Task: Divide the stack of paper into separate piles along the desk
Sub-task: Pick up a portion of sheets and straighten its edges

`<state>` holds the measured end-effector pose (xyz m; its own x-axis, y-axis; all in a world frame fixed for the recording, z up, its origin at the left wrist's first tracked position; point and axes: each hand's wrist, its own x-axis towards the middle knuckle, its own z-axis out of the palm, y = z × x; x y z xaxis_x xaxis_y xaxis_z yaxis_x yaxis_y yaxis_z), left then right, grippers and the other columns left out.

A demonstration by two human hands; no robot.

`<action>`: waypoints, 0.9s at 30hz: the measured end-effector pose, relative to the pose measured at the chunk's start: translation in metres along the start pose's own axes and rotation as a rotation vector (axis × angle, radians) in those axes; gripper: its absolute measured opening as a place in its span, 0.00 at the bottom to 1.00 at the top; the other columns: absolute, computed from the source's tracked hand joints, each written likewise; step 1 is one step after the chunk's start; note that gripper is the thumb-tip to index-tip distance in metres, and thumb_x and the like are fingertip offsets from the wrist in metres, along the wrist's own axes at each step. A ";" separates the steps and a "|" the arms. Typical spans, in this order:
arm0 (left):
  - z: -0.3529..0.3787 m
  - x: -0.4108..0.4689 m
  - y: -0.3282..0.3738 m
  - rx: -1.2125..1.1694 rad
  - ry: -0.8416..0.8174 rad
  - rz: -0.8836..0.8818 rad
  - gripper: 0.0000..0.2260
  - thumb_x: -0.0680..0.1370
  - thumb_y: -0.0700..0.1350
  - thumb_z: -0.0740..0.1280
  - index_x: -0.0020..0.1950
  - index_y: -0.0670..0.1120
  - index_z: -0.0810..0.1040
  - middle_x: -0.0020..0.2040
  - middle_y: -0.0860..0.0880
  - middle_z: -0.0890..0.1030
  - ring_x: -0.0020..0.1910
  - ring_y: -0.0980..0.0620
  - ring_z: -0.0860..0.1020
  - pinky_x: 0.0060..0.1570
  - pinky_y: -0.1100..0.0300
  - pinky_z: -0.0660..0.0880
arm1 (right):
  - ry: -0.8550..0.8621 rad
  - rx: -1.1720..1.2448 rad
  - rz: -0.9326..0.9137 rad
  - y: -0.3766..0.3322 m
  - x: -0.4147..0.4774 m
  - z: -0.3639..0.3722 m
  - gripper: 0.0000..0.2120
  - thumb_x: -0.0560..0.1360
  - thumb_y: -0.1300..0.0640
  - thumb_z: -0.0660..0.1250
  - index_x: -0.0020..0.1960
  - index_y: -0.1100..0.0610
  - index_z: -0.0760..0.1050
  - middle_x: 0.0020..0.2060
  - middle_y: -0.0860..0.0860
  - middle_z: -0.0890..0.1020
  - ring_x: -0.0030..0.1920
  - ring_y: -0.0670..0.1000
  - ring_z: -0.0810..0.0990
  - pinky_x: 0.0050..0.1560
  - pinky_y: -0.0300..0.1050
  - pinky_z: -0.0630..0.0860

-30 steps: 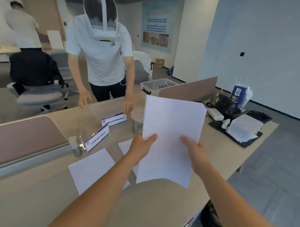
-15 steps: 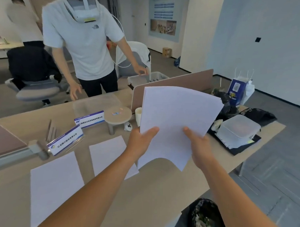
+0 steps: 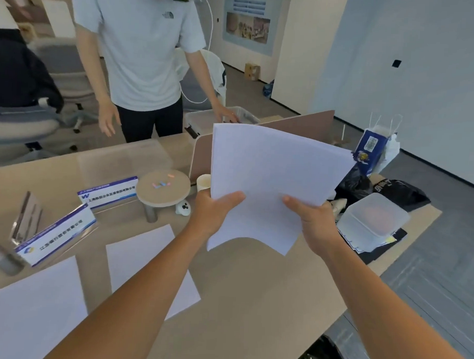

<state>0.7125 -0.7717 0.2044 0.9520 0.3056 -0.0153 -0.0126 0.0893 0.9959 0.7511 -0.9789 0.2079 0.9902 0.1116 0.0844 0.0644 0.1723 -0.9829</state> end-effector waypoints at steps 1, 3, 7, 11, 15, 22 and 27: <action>0.001 0.009 -0.004 -0.001 0.006 -0.011 0.07 0.72 0.39 0.76 0.45 0.49 0.82 0.35 0.60 0.85 0.35 0.66 0.82 0.33 0.73 0.75 | -0.007 -0.011 0.008 0.006 0.010 -0.003 0.17 0.63 0.58 0.78 0.52 0.54 0.83 0.52 0.52 0.87 0.53 0.53 0.85 0.51 0.48 0.80; 0.008 0.027 -0.018 -0.005 0.025 -0.026 0.08 0.72 0.37 0.76 0.46 0.48 0.82 0.35 0.59 0.84 0.34 0.67 0.82 0.33 0.74 0.75 | -0.017 -0.015 0.019 0.021 0.031 -0.012 0.19 0.63 0.60 0.78 0.53 0.57 0.83 0.52 0.53 0.87 0.53 0.55 0.85 0.50 0.48 0.81; 0.037 0.066 -0.051 -0.063 0.085 -0.072 0.08 0.72 0.37 0.75 0.48 0.47 0.82 0.36 0.58 0.85 0.34 0.65 0.83 0.32 0.72 0.76 | -0.011 0.001 0.031 0.050 0.080 -0.037 0.19 0.62 0.61 0.78 0.52 0.55 0.82 0.52 0.54 0.86 0.53 0.56 0.85 0.52 0.52 0.81; 0.075 0.103 -0.095 -0.036 0.173 -0.162 0.10 0.70 0.39 0.77 0.46 0.49 0.82 0.41 0.56 0.85 0.38 0.62 0.84 0.36 0.67 0.79 | -0.035 -0.049 0.052 0.080 0.135 -0.076 0.19 0.64 0.64 0.77 0.53 0.54 0.81 0.50 0.49 0.86 0.53 0.52 0.85 0.51 0.47 0.81; 0.108 0.142 -0.160 0.070 0.226 -0.228 0.08 0.68 0.42 0.79 0.41 0.51 0.82 0.33 0.61 0.84 0.36 0.65 0.82 0.33 0.71 0.76 | -0.046 -0.119 0.127 0.136 0.183 -0.118 0.16 0.66 0.71 0.77 0.49 0.56 0.82 0.44 0.46 0.87 0.48 0.48 0.86 0.48 0.43 0.80; 0.124 0.163 -0.241 0.176 0.231 -0.254 0.15 0.68 0.47 0.79 0.53 0.54 0.84 0.50 0.56 0.86 0.52 0.59 0.83 0.50 0.66 0.75 | -0.112 -0.145 0.309 0.224 0.213 -0.147 0.16 0.67 0.70 0.77 0.50 0.54 0.81 0.44 0.44 0.87 0.48 0.44 0.86 0.47 0.40 0.81; 0.126 0.169 -0.241 0.253 0.243 -0.170 0.18 0.69 0.41 0.78 0.57 0.48 0.80 0.46 0.61 0.85 0.49 0.68 0.81 0.44 0.78 0.72 | -0.122 -0.134 0.324 0.224 0.234 -0.148 0.15 0.67 0.71 0.77 0.42 0.53 0.81 0.35 0.39 0.86 0.39 0.37 0.84 0.38 0.31 0.78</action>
<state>0.9147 -0.8613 -0.0266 0.8334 0.5251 -0.1724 0.2441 -0.0698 0.9672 1.0152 -1.0590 -0.0166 0.9404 0.2564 -0.2233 -0.2260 -0.0193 -0.9739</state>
